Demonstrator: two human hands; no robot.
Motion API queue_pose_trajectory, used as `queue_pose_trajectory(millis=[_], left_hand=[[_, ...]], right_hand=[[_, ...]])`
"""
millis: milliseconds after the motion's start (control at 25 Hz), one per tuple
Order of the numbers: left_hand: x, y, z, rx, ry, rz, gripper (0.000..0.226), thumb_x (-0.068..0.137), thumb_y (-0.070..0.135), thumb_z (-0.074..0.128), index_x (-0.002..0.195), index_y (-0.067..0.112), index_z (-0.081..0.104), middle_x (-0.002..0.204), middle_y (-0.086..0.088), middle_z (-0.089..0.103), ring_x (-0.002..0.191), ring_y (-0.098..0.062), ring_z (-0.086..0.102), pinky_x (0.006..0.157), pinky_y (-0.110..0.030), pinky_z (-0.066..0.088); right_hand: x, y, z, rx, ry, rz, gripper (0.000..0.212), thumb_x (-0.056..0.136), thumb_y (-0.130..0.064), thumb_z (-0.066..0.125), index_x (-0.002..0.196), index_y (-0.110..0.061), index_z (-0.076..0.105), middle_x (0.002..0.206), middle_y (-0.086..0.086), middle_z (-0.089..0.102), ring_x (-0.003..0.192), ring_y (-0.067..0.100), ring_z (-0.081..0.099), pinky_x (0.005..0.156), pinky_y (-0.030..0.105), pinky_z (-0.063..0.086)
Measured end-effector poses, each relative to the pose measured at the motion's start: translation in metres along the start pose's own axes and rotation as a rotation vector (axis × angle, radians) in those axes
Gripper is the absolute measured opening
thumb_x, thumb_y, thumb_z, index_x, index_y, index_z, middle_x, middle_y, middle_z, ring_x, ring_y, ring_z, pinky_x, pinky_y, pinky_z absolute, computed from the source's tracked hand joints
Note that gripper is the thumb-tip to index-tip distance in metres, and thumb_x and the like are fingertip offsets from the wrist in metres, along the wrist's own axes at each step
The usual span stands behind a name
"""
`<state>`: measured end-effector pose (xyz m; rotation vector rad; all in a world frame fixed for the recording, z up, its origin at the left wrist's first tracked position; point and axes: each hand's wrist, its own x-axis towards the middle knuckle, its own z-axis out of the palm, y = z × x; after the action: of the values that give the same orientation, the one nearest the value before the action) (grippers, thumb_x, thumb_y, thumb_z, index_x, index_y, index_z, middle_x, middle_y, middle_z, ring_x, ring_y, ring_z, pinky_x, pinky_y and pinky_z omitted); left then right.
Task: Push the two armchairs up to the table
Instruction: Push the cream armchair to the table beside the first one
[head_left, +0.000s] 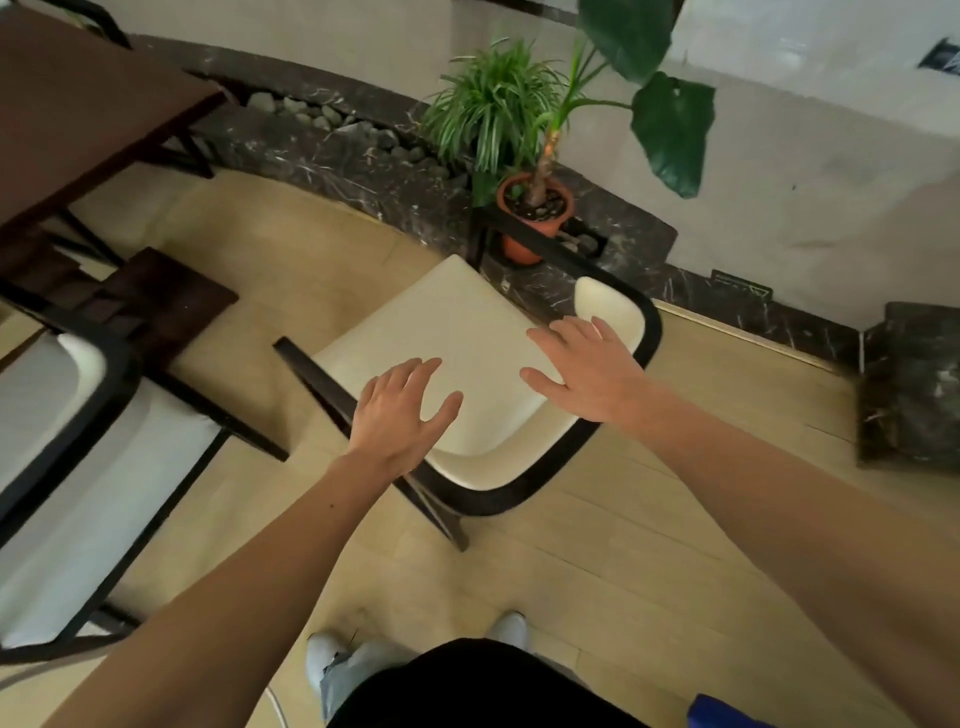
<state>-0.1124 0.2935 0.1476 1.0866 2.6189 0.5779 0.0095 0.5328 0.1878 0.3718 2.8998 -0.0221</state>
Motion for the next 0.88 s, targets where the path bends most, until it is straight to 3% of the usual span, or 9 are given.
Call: queue_pose_trajectory(millis=[200, 320, 480, 680, 880], left_hand=[[0.021, 0.067, 0.047, 0.022, -0.052, 0.006, 0.066, 0.094, 0.066, 0.028, 0.145, 0.026, 0.042, 0.148, -0.001, 0.047, 0.138, -0.023, 0.039, 0.116, -0.043, 0.024], [0.03, 0.086, 0.07, 0.015, -0.086, -0.024, 0.069, 0.093, 0.068, 0.023, 0.145, 0.026, 0.041, 0.149, -0.001, 0.047, 0.137, -0.023, 0.04, 0.115, -0.044, 0.026], [0.041, 0.099, 0.109, -0.004, -0.153, -0.095, 0.061, 0.098, 0.06, 0.03, 0.145, 0.023, 0.041, 0.149, -0.002, 0.045, 0.136, -0.024, 0.041, 0.113, -0.043, 0.029], [0.057, 0.105, 0.162, -0.041, -0.245, -0.202, 0.056, 0.101, 0.052, 0.032, 0.146, 0.021, 0.04, 0.149, -0.004, 0.046, 0.134, -0.025, 0.042, 0.112, -0.042, 0.031], [0.074, 0.11, 0.205, -0.04, -0.32, -0.319, 0.059, 0.1, 0.055, 0.031, 0.147, 0.02, 0.038, 0.15, -0.007, 0.044, 0.137, -0.029, 0.039, 0.112, -0.045, 0.029]], right_hand=[[-0.024, 0.079, 0.026, 0.043, 0.008, 0.061, 0.071, 0.097, -0.066, 0.02, 0.153, -0.023, 0.028, 0.155, 0.016, 0.037, 0.146, 0.035, 0.027, 0.121, 0.057, 0.016], [-0.023, 0.104, 0.041, 0.045, -0.013, 0.071, 0.071, 0.096, -0.066, 0.02, 0.151, -0.022, 0.029, 0.154, 0.017, 0.038, 0.144, 0.036, 0.03, 0.119, 0.057, 0.019], [-0.007, 0.125, 0.067, -0.001, -0.072, 0.047, 0.07, 0.096, -0.065, 0.022, 0.15, -0.022, 0.031, 0.152, 0.015, 0.041, 0.142, 0.035, 0.034, 0.117, 0.056, 0.023], [0.024, 0.153, 0.1, -0.071, -0.171, -0.033, 0.065, 0.098, -0.059, 0.034, 0.15, -0.019, 0.035, 0.148, 0.016, 0.047, 0.138, 0.035, 0.039, 0.115, 0.053, 0.029], [0.062, 0.177, 0.124, -0.101, -0.322, -0.177, 0.065, 0.099, -0.058, 0.032, 0.15, -0.018, 0.034, 0.149, 0.017, 0.044, 0.139, 0.037, 0.038, 0.116, 0.055, 0.025]])
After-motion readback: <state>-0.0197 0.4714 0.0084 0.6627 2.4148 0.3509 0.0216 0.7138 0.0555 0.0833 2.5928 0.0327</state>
